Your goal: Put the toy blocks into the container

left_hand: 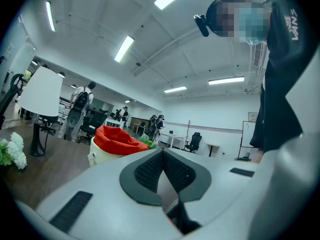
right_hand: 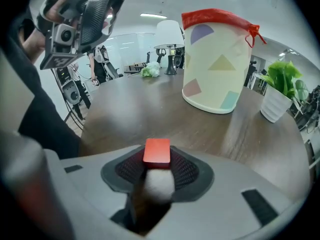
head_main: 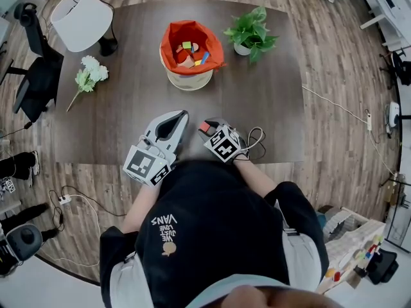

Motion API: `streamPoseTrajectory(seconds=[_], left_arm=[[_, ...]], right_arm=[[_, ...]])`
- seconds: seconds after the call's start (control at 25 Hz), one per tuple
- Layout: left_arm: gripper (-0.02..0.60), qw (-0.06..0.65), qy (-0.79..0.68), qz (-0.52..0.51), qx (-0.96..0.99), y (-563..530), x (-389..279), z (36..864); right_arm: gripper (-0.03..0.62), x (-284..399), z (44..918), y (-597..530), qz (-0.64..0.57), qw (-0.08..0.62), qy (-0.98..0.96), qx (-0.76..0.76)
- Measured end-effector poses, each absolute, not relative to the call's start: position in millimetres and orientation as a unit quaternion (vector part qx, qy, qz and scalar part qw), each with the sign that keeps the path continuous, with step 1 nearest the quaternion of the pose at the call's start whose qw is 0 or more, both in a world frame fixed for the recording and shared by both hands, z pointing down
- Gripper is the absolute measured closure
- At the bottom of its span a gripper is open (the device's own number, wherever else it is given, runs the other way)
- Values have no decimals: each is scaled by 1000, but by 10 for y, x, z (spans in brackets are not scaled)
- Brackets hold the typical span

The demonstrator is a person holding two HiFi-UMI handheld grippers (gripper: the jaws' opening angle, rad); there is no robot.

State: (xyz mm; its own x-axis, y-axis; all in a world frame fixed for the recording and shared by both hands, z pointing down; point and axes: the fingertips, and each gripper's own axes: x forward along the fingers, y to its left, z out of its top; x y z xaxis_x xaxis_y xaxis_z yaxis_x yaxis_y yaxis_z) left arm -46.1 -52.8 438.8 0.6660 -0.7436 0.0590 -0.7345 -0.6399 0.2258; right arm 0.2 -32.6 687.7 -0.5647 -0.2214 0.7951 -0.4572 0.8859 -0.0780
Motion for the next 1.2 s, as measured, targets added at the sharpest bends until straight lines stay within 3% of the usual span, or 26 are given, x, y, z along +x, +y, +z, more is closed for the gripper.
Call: streamPoseTrajectory(seconds=[0.52,1.2], left_arm=[[571,115,-414,-26,903,-568,-501,4365],[571,110,-421,-39,900,-627,-588,4325]], right_arm=[[439,12,6693,-390,131,405,-882,204],[439,-99,5160,-772,80,217,-932,278]])
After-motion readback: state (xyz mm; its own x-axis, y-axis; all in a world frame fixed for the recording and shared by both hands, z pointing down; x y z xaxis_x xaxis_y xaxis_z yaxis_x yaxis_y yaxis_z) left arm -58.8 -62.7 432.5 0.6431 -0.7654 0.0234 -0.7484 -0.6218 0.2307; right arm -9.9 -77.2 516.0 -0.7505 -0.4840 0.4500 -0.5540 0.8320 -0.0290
